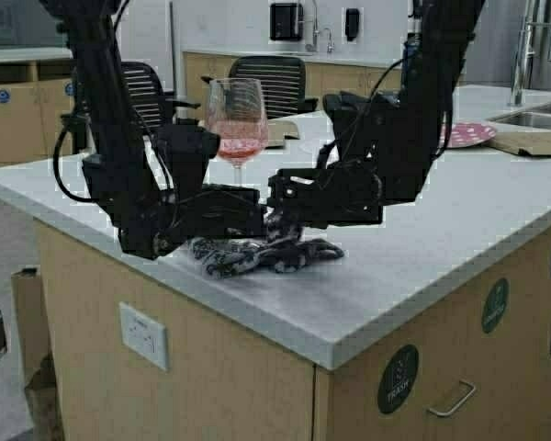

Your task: Get the cloth and wipe up the spill under the wine glass

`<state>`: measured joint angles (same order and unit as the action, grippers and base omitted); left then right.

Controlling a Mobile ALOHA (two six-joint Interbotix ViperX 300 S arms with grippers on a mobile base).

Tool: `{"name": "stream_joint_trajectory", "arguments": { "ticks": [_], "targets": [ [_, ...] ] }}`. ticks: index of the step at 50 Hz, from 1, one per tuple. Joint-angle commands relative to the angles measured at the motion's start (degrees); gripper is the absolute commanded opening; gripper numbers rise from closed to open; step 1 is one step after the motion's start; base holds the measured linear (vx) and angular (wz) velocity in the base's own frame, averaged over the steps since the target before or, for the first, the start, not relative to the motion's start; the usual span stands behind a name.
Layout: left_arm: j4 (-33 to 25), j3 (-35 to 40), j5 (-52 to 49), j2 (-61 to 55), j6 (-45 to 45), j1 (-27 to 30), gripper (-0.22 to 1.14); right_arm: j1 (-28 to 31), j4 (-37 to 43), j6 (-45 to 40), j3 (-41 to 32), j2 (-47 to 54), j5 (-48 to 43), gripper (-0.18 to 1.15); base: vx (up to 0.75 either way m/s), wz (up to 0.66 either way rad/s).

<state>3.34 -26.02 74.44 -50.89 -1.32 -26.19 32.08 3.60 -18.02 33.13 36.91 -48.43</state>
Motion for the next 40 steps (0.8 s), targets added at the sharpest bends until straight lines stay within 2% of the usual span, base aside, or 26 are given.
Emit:
{"name": "stream_joint_trajectory", "arguments": {
  "ticks": [1,8,18,27,40],
  "targets": [
    [-0.18,-0.70,0.44,0.53,0.18,0.44,0.31,-0.26,0.35,0.00,-0.18,-3.60,-1.93,0.07,0.00,0.00],
    [-0.09,-2.99,0.88,5.89,0.09,0.44,0.31,-2.90,2.37,-0.44,0.70,-5.01,-5.36,0.07,0.00,0.00],
    [-0.09,-5.01,0.79,11.60,0.18,0.44,0.31,-9.32,12.57,-1.14,3.96,-9.58,-13.01,0.07,0.00,0.00],
    [-0.09,-3.16,0.79,9.93,0.18,0.44,0.31,-14.59,19.95,-1.23,6.06,-13.10,-19.25,0.07,0.00,0.00],
    [0.44,1.14,0.88,3.87,0.18,0.44,0.32,-16.17,20.21,-0.88,6.24,-13.54,-21.36,0.07,0.00,0.00]
  ]
}}
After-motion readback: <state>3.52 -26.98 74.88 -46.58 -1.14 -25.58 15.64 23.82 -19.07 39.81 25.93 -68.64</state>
